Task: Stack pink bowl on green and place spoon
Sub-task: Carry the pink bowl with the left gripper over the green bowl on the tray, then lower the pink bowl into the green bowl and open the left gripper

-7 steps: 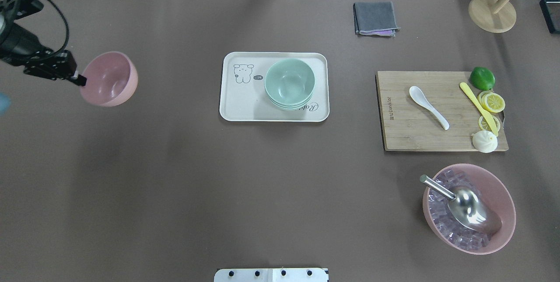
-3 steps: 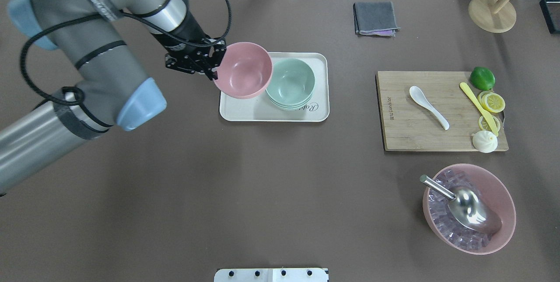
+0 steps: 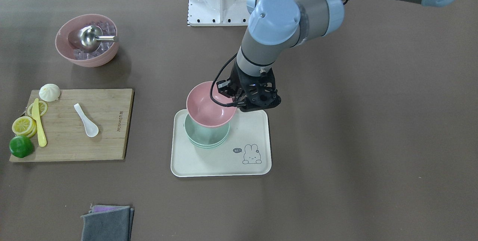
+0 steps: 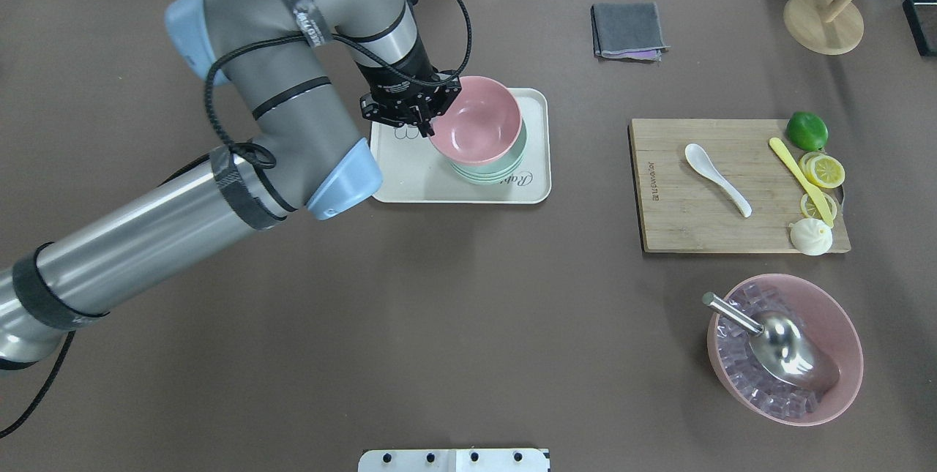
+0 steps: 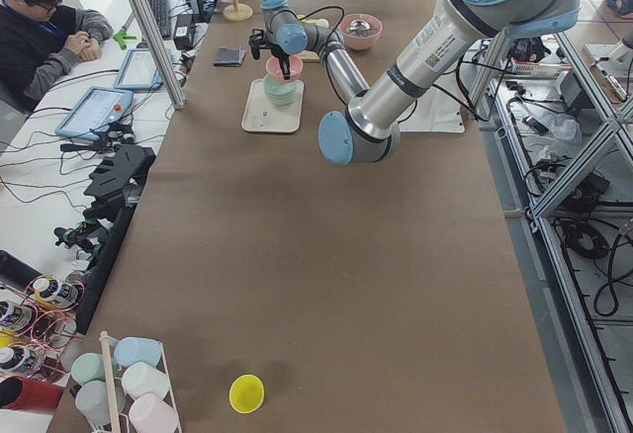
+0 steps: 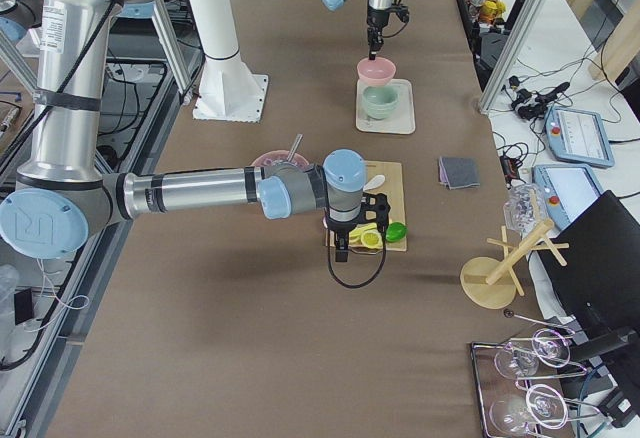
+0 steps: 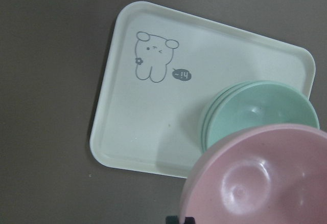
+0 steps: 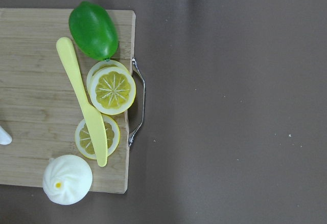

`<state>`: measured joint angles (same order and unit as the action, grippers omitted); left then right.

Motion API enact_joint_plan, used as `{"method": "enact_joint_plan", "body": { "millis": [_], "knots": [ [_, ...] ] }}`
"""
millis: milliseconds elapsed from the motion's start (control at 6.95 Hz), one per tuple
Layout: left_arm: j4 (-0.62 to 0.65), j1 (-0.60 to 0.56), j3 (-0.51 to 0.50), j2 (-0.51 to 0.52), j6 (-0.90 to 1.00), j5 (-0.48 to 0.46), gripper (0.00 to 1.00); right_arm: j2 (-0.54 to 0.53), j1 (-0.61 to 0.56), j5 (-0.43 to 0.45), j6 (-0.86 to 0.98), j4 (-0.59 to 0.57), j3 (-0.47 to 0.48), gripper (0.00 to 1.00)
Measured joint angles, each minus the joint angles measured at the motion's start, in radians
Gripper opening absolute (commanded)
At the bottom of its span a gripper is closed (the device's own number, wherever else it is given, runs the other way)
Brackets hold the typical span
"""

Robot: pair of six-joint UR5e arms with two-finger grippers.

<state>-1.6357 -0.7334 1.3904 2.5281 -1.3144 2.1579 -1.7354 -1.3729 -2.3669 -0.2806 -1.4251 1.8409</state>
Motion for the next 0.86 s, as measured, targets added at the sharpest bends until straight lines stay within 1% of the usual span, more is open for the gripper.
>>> {"method": "enact_joint_plan", "body": {
  "millis": [144,288,431,863],
  "knots": [
    [-0.065,0.004,-0.068,0.016,-0.003,-0.020,0.00,0.001,0.000,0.000,0.000,0.000,0.000,1.00],
    [-0.109,0.008,-0.110,0.019,-0.003,-0.036,0.00,0.001,0.000,0.000,0.000,0.000,0.000,1.00],
    [-0.128,0.012,-0.127,0.019,-0.004,-0.042,0.00,0.001,0.000,0.000,0.000,0.000,0.000,1.00],
    [-0.137,0.031,-0.135,0.018,-0.005,-0.045,0.00,0.000,0.000,0.000,0.000,0.000,0.000,1.00]
  ]
}}
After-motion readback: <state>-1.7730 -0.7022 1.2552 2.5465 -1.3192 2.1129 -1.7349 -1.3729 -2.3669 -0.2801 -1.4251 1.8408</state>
